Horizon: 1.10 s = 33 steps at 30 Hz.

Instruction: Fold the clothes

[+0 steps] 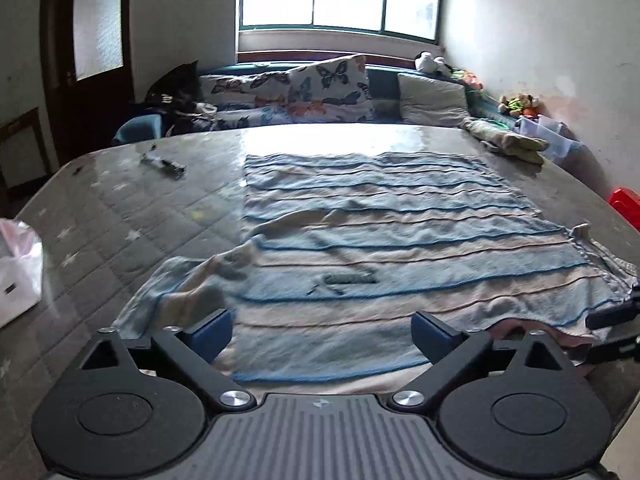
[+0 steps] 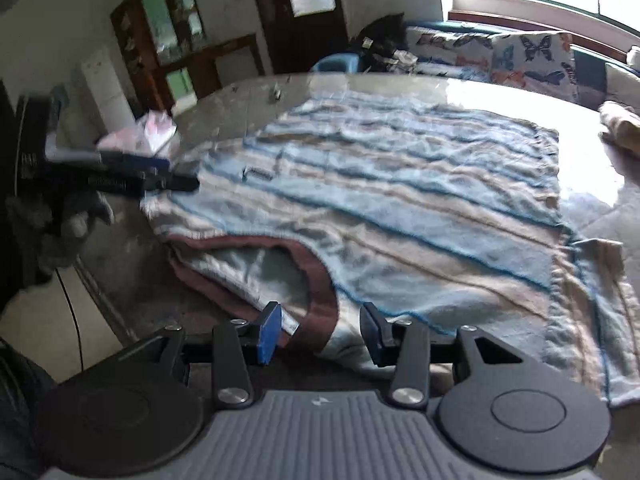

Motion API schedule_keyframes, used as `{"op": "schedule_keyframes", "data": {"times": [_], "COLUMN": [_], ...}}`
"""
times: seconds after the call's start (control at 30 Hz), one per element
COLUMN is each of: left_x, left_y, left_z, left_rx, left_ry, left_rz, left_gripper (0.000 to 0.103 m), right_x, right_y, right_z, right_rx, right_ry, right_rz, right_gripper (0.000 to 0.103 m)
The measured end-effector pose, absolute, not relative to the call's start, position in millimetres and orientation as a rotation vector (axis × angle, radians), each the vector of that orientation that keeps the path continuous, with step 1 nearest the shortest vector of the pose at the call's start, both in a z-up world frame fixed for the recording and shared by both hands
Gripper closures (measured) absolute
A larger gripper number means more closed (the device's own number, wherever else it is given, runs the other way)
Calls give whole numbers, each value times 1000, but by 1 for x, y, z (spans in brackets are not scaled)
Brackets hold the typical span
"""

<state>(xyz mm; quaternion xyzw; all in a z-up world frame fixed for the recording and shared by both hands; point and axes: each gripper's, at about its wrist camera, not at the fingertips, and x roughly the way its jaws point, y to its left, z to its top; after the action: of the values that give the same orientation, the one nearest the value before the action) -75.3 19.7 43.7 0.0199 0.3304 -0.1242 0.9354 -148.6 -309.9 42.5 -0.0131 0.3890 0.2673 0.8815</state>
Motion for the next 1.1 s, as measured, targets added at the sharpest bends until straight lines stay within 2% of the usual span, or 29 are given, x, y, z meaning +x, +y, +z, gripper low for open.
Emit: {"op": "schedule_keyframes", "data": {"times": [0.27, 0.37, 0.53, 0.67, 0.77, 0.83, 0.9, 0.93, 1.03, 1.1], "left_x": [-77, -84, -98, -111, -118, -119, -119, -119, -118, -118], "left_y": [-25, -54, -95, -114, -124, -127, -129, -131, -133, -130], "left_z": [45, 46, 46, 46, 40, 37, 33, 31, 26, 29], "left_rx": [79, 111, 160, 198, 243, 255, 267, 273, 282, 274], "left_ry": [666, 659, 648, 640, 652, 667, 682, 690, 698, 689], "left_rz": [-406, -522, -719, -848, -890, -889, -887, -886, -883, -882], "left_gripper": [2, 14, 42, 44, 51, 64, 68, 78, 96, 100], "right_x": [-155, -154, -159, -161, -160, -159, -159, -159, -159, -159], "right_y": [-345, -360, -369, -372, -373, -373, -373, -373, -373, -373], "right_z": [41, 37, 30, 30, 31, 30, 30, 30, 29, 29], "right_rx": [-34, -5, -27, -23, -20, -18, -17, -16, -16, -18], "right_ry": [814, 819, 826, 819, 816, 814, 813, 812, 812, 812], "right_rz": [384, 317, 271, 267, 268, 269, 270, 270, 270, 269], "right_gripper": [60, 60, 62, 62, 62, 62, 62, 62, 62, 62]}}
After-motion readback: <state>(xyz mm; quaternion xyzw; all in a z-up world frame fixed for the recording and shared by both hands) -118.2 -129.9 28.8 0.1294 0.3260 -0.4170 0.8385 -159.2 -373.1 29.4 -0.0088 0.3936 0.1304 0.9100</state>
